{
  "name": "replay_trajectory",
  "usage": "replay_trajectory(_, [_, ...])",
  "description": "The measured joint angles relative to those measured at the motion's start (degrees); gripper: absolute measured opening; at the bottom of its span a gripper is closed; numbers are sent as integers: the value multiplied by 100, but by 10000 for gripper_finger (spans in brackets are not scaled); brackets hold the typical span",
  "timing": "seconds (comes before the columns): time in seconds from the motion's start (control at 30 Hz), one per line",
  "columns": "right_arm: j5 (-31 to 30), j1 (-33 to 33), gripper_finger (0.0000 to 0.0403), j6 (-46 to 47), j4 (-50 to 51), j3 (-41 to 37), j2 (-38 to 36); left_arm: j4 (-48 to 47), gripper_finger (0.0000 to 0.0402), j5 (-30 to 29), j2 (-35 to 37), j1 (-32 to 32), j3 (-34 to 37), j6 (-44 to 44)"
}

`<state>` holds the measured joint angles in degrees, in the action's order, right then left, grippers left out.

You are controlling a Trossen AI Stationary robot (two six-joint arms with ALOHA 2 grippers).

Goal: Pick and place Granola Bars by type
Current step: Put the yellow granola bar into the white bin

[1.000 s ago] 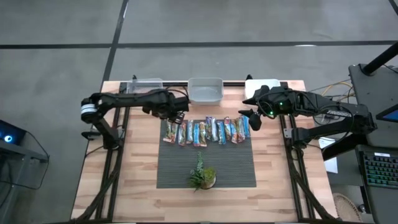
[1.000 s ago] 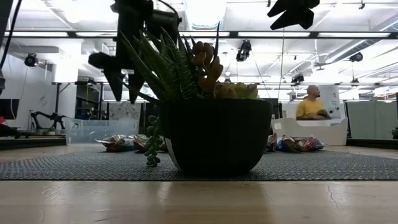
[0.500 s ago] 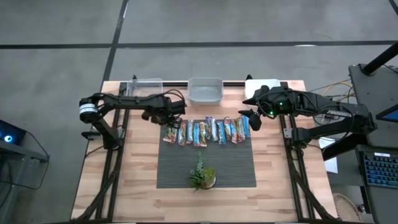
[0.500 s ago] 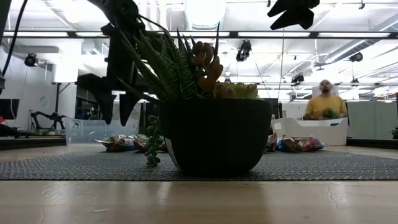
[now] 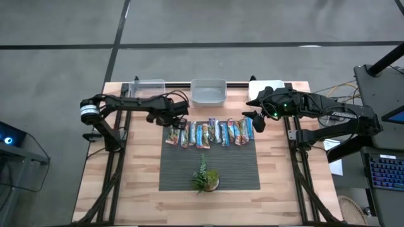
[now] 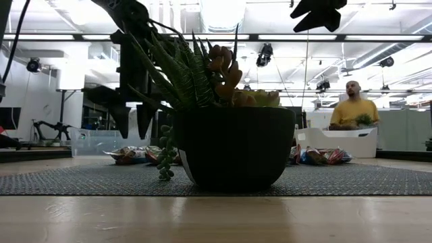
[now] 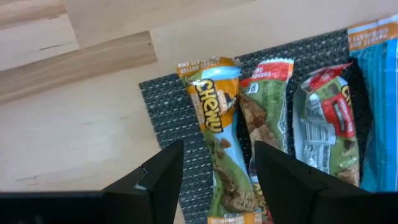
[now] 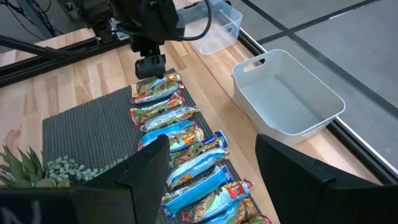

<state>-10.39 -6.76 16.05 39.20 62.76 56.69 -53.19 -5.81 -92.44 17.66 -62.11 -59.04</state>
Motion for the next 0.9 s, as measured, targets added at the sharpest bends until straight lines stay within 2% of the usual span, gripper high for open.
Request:
replay_trajectory(0.23, [3,0,228,0,0,0,0,85,179,35,-2,27,95,-130])
replay_trajectory(0.9, [-2,-2,228,-20,-2,0,0,1171,179,232,-9,27,801,-533])
